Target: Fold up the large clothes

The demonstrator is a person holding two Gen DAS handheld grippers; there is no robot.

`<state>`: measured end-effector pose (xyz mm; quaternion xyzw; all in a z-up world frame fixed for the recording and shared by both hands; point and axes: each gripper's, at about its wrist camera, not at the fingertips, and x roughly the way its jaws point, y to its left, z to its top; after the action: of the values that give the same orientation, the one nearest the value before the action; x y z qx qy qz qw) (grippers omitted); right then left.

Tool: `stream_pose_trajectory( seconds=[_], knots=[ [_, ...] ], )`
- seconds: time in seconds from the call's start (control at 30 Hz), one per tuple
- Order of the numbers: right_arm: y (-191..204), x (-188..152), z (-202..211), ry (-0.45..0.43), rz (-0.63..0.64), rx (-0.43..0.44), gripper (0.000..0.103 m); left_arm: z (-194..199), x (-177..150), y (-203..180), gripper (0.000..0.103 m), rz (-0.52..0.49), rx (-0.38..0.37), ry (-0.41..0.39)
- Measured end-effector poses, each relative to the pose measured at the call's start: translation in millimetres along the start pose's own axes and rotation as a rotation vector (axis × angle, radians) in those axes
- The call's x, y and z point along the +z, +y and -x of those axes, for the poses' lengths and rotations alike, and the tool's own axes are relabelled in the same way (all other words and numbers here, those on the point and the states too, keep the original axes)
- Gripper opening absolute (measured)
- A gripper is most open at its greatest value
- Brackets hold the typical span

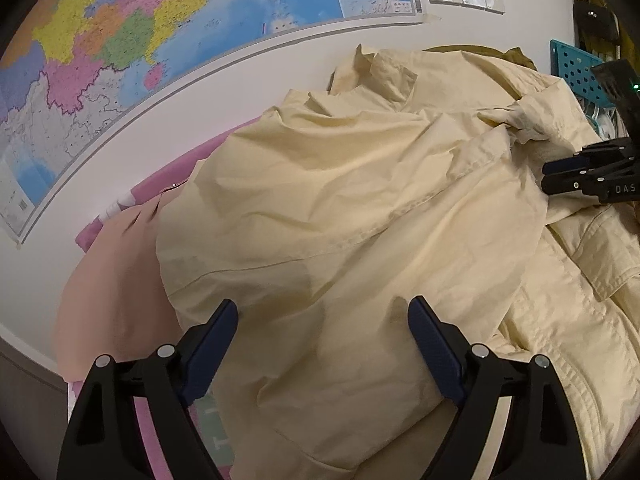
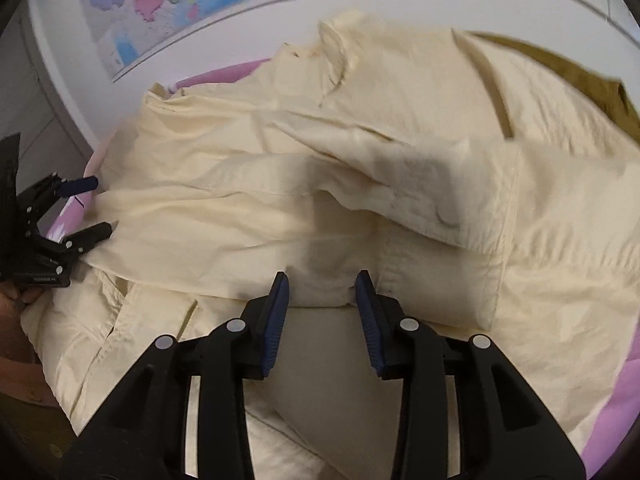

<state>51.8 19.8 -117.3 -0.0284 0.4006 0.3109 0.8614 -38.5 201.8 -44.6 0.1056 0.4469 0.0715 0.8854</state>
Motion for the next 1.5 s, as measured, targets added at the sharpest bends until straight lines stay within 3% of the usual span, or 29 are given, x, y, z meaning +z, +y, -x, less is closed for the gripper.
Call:
stream_pose_trajectory(
  seconds=[0.17, 0.23, 0.47, 0.6, 0.7, 0.83, 1.13, 1.33, 1.5],
  knots=[
    [3, -1, 12, -0.029, -0.007, -0.001, 0.036, 2, -1, 1, 0.085, 0.014, 0.037, 0.012],
    [7, -4, 24, -0.056, -0.009, 0.008, 0.043, 7, -2, 3, 0.085, 0.023, 0.054, 0.01],
    [18, -19, 71, -0.131, -0.009, 0.065, 0.051, 37, -13, 10, 0.085, 0.06, 0.056, -0.038],
    [17, -36, 102, -0.178, -0.044, 0.085, 0.058, 67, -31, 25, 0.087, 0.12, -0.034, -0.097],
    [5, -56, 126, -0.226, -0.105, 0.071, 0.075, 84, -53, 41, 0.088, 0.19, -0.091, -0.119],
    [-17, -91, 149, -0.263, -0.198, 0.049, 0.076, 101, -89, 64, 0.089, 0.303, -0.151, -0.135],
    [-63, -151, 171, -0.28, -0.407, 0.047, 0.089, 78, -133, 74, 0.09, 0.466, -0.341, -0.006],
    [-84, -188, 172, -0.269, -0.504, 0.052, 0.091, 67, -141, 61, 0.09, 0.471, -0.502, 0.012],
    [-79, -199, 162, -0.244, -0.486, 0.084, 0.093, 65, -140, 46, 0.096, 0.427, -0.571, 0.021]
  ],
)
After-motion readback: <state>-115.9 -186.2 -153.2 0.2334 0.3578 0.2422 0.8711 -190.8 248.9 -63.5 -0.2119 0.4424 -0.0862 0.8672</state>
